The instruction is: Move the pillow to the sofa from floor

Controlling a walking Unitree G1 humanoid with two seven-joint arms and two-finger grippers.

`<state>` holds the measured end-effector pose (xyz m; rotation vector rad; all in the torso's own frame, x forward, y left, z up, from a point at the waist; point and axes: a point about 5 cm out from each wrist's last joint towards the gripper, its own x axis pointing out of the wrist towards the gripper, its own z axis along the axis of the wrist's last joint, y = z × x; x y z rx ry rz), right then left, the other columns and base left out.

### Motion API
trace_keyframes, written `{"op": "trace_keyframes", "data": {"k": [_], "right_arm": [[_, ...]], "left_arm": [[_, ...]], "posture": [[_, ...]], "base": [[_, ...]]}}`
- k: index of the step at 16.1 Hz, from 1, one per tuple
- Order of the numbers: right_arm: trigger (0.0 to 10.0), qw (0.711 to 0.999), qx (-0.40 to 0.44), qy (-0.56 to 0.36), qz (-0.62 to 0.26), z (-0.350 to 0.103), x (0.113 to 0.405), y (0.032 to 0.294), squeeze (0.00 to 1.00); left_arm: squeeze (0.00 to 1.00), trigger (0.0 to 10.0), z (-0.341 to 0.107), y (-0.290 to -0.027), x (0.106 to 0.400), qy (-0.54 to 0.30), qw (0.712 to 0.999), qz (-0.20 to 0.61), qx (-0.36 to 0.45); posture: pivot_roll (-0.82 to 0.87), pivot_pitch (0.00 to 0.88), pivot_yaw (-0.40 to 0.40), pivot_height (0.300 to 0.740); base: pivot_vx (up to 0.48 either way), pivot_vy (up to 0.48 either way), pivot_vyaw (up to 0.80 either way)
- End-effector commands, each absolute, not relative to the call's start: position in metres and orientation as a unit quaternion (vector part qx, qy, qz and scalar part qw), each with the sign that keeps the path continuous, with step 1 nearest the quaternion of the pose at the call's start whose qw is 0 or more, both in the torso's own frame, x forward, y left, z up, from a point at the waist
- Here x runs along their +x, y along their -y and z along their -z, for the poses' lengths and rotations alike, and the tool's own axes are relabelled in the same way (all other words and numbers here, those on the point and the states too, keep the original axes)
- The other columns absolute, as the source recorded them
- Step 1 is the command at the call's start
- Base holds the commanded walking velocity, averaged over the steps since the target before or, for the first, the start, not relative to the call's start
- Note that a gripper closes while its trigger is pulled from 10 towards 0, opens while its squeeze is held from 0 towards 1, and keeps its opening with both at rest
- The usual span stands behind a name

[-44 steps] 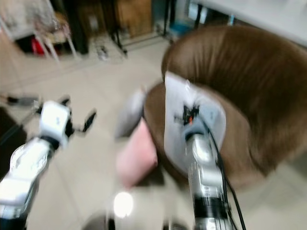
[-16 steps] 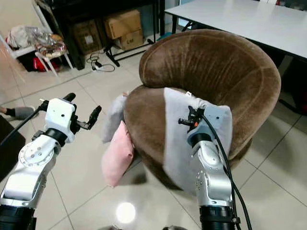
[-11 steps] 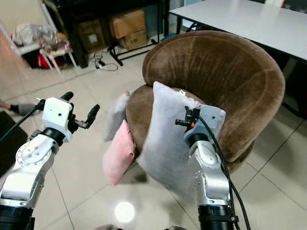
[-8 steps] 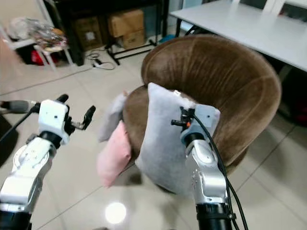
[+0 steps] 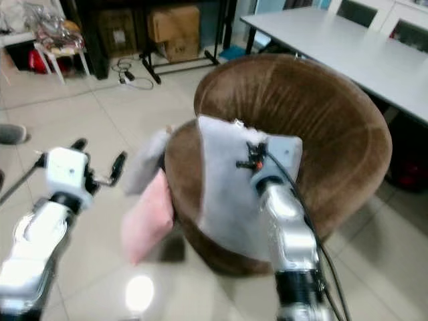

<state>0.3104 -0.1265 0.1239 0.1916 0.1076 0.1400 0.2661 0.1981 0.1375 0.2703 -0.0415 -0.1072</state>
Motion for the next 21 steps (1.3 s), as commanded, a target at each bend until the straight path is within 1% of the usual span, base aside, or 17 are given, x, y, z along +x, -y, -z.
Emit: {"op": "trace_keyframes", "data": {"k": [1, 4, 7, 8, 13, 21], "right_arm": [[10.0, 0.994, 0.091, -0.030, -0.056, -0.135, 0.313, 0.137, 0.00], [10.0, 0.994, 0.091, -0.025, -0.049, -0.135, 0.312, 0.139, 0.00], [10.0, 0.994, 0.085, -0.024, -0.059, -0.135, 0.311, 0.135, 0.00], [10.0, 0.994, 0.082, -0.025, -0.062, -0.135, 0.310, 0.134, 0.00], [10.0, 0.994, 0.084, -0.030, -0.070, -0.130, 0.306, 0.131, 0.00], [10.0, 0.991, 0.093, -0.020, -0.094, -0.131, 0.304, 0.119, 0.00]], "left_arm": [[0.00, 10.0, -0.144, -0.187, 0.271, 0.036, 0.988, 0.070, 0.136], [0.00, 10.0, -0.146, -0.185, 0.276, 0.038, 0.986, 0.082, 0.141], [0.00, 10.0, -0.147, -0.183, 0.279, 0.040, 0.985, 0.090, 0.144], [0.00, 10.0, -0.147, -0.182, 0.280, 0.039, 0.984, 0.095, 0.144], [0.00, 10.0, -0.147, -0.179, 0.280, 0.037, 0.982, 0.108, 0.150], [0.00, 10.0, -0.149, -0.184, 0.279, 0.032, 0.978, 0.123, 0.165]], "posture": [[-0.01, 0.000, -0.084, 0.740], [-0.03, 0.000, -0.050, 0.740], [-0.04, 0.000, -0.045, 0.740], [-0.05, 0.000, -0.031, 0.740], [-0.05, 0.000, -0.021, 0.740], [-0.03, 0.000, 0.006, 0.740]], "base": [[0.315, 0.000, -0.80], [0.319, 0.000, -0.15], [0.304, 0.000, 0.00], [0.296, 0.000, 0.00], [0.297, 0.000, 0.00], [0.293, 0.000, 0.00]]}}
